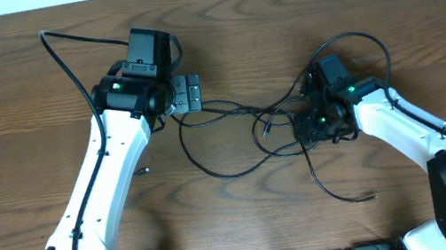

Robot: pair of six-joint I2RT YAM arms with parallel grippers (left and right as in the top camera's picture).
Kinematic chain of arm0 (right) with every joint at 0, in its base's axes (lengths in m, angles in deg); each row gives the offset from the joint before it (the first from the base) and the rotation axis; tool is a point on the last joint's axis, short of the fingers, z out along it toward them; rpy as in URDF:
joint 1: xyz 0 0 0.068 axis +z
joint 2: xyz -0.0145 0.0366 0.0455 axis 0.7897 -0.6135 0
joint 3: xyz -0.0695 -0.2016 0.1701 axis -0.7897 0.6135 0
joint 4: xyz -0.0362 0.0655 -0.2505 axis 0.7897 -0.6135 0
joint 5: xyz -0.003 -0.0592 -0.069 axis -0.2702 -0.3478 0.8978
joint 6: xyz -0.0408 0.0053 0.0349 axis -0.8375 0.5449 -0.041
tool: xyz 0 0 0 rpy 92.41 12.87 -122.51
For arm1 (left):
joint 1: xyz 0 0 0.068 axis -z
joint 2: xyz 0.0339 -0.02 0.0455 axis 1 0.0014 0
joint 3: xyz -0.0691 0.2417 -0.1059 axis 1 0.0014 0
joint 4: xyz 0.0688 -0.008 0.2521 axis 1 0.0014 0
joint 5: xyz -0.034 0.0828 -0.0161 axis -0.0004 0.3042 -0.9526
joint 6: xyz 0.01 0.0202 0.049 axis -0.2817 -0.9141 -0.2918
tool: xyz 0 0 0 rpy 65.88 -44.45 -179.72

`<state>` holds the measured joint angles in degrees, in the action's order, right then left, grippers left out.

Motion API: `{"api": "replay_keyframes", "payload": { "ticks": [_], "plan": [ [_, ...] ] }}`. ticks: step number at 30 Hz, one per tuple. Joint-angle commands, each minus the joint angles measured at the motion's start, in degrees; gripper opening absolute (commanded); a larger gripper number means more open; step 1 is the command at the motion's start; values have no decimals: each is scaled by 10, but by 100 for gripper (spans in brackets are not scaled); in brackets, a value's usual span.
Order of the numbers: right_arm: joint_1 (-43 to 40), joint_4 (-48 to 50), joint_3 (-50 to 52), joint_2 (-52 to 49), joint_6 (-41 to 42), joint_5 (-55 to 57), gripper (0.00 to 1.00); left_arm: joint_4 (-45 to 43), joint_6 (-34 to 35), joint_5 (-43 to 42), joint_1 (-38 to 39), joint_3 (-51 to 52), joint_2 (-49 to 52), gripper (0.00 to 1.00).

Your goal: Untangle cables

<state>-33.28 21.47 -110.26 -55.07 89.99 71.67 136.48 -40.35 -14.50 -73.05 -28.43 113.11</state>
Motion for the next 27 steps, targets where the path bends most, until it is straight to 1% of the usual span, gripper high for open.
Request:
{"api": "replay_keyframes", "payload": {
  "ticks": [1, 3, 6, 8, 9, 11, 13, 17, 23, 27],
  "plan": [
    [3, 19, 16, -2, 1, -93, 57, -3, 5, 11, -3, 2, 4, 100],
    [3, 24, 17, -2, 1, -111, 43, -6, 5, 11, -3, 2, 4, 100],
    [3, 24, 17, -2, 1, -118, 28, -9, 5, 11, -3, 2, 4, 100],
    [3, 27, 17, -2, 1, -118, 13, -9, 5, 11, -3, 2, 4, 100],
    [3, 30, 17, -2, 1, -119, 2, -10, 5, 11, -3, 2, 4, 100],
    [3, 43, 17, -2, 1, -132, 1, -11, 5, 11, -3, 2, 4, 100],
    [2, 77, 12, 0, 1, -176, 1, -11, 5, 11, -3, 2, 4, 100],
    [2, 103, -28, 11, 1, -225, 1, -11, 5, 11, -3, 2, 4, 100],
    [3, 155, -129, 43, 1, -280, 1, -11, 5, -1, -3, 2, 4, 100],
    [3, 196, -204, 75, 1, -285, 1, -10, 5, -2, -3, 2, 4, 100]
  ]
}}
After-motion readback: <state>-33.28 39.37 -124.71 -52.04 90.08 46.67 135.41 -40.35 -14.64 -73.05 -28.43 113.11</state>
